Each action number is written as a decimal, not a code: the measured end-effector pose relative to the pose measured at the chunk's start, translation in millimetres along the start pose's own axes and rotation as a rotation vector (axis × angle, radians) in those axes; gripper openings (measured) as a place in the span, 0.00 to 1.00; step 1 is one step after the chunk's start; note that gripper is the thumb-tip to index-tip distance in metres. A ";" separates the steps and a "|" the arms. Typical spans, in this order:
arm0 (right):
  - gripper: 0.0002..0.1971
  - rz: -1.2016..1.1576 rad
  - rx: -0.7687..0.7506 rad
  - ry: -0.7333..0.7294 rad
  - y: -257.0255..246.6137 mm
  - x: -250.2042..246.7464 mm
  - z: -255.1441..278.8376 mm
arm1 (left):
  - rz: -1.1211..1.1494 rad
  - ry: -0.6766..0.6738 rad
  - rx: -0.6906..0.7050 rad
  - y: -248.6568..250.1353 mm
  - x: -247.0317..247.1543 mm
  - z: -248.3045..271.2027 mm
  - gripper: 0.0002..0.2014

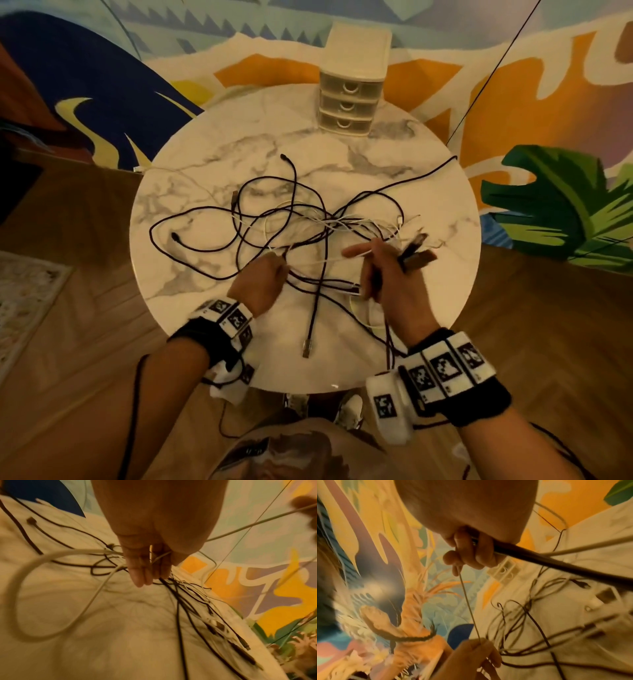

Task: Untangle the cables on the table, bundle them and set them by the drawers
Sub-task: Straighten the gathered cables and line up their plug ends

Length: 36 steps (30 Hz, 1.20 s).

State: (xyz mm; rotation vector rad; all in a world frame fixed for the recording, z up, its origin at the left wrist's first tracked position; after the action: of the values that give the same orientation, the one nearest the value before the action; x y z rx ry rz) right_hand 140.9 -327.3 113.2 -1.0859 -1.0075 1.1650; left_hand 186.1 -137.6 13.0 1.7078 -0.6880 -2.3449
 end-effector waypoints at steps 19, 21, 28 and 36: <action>0.19 0.269 0.098 -0.209 54.5 40.6 -0.4 | -0.269 0.041 0.247 81.9 0.1 23.6 0.13; 0.22 0.249 0.079 -0.177 44.3 35.2 2.0 | -0.133 0.026 0.184 63.3 -3.3 12.7 0.09; 0.21 0.035 -0.161 -0.065 -51.4 -8.6 10.0 | 0.158 0.213 0.105 11.6 -36.9 -22.4 0.13; 0.25 -0.159 0.036 0.153 21.6 -42.7 13.7 | -0.016 0.170 0.061 17.0 -17.1 -12.8 0.12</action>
State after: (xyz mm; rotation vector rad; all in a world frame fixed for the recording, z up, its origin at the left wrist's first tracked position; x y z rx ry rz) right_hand 118.1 -366.6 92.8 -1.0311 -0.9322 0.9542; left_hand 201.5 -149.4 32.3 1.9175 -0.7247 -2.1770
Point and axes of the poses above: each hand's wrist, its own z-axis away from the middle knuckle, its own x-axis out of the palm, y = z × x, the point moved 10 cm from there along -z, towards the middle knuckle, and after that the axes turned 4 degrees about -z, right-handed, at the moved point
